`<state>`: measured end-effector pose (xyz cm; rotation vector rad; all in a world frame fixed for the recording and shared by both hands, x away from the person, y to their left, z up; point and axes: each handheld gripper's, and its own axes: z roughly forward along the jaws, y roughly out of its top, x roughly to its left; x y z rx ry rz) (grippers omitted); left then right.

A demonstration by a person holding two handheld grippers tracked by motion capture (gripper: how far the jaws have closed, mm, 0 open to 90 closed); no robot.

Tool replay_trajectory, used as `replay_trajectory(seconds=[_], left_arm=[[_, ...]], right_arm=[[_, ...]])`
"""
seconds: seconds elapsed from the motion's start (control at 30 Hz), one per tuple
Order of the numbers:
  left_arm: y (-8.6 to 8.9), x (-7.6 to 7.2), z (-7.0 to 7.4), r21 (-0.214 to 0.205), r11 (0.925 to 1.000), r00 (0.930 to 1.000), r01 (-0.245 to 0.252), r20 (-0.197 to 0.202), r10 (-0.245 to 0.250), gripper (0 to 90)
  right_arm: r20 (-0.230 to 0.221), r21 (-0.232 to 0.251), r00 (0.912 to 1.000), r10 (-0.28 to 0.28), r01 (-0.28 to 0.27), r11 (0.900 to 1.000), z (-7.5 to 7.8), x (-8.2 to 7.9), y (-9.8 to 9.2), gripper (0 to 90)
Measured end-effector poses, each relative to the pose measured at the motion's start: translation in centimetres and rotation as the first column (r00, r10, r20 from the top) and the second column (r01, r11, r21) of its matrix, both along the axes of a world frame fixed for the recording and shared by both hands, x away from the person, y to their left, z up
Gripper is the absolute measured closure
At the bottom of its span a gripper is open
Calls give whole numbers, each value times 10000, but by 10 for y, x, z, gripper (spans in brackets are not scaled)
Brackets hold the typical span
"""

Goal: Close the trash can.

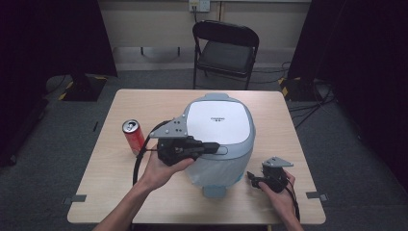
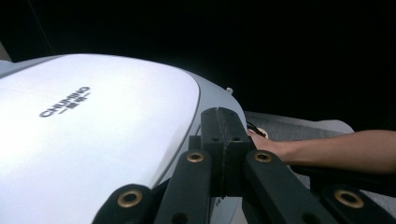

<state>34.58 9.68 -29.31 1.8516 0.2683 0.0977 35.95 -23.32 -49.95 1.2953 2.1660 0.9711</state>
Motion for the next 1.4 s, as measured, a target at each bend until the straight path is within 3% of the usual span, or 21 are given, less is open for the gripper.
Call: replay_trajectory(seconds=[0.17,0.33,0.43,0.67,0.8,0.87,0.93,1.03,1.13,1.23,1.3,1.4], left_arm=[[-3,0,4,384,9993,9997,-4,232,-4,900],[-2,3,1,230,9993,9995,301,45,-302,900],[-3,3,2,290,9994,9998,198,83,-201,900],[2,7,0,-4,9998,9997,187,-154,-187,900],[13,8,-2,-239,9992,9994,-332,-6,332,838],[23,11,-4,-613,9968,9985,-518,-207,506,830],[26,12,-4,-649,9961,9981,-597,-213,584,811],[43,14,-5,-870,9901,9938,-1105,-248,1087,762],[57,16,-5,-987,9803,9851,-1710,-350,1683,642],[72,17,-6,-1231,9717,9792,-2016,-480,1970,624],[79,17,-7,-1114,9695,9758,-2185,-384,2155,604],[88,18,-11,-1146,9646,9710,-2375,-550,2326,574]], right_arm=[[1,3,10000,-1,1,10000,0,0,0,269],[9,-7,10000,6,-6,10000,0,0,0,269],[8,-6,10000,4,-4,10000,0,0,0,269],[36,-11,10000,13,-13,10000,0,1,0,265],[38,-14,10000,18,-18,10000,0,1,0,265],[42,-18,10000,21,-21,10000,0,1,0,265],[39,-17,10000,18,-18,10000,0,1,0,265],[43,-18,10000,20,-20,10000,0,1,0,265],[39,-15,10000,13,-13,10000,0,1,0,265],[42,-21,10000,21,-21,10000,0,1,0,265],[42,-17,10000,17,-17,10000,0,1,0,265],[43,-19,10000,18,-18,10000,0,1,0,265]])
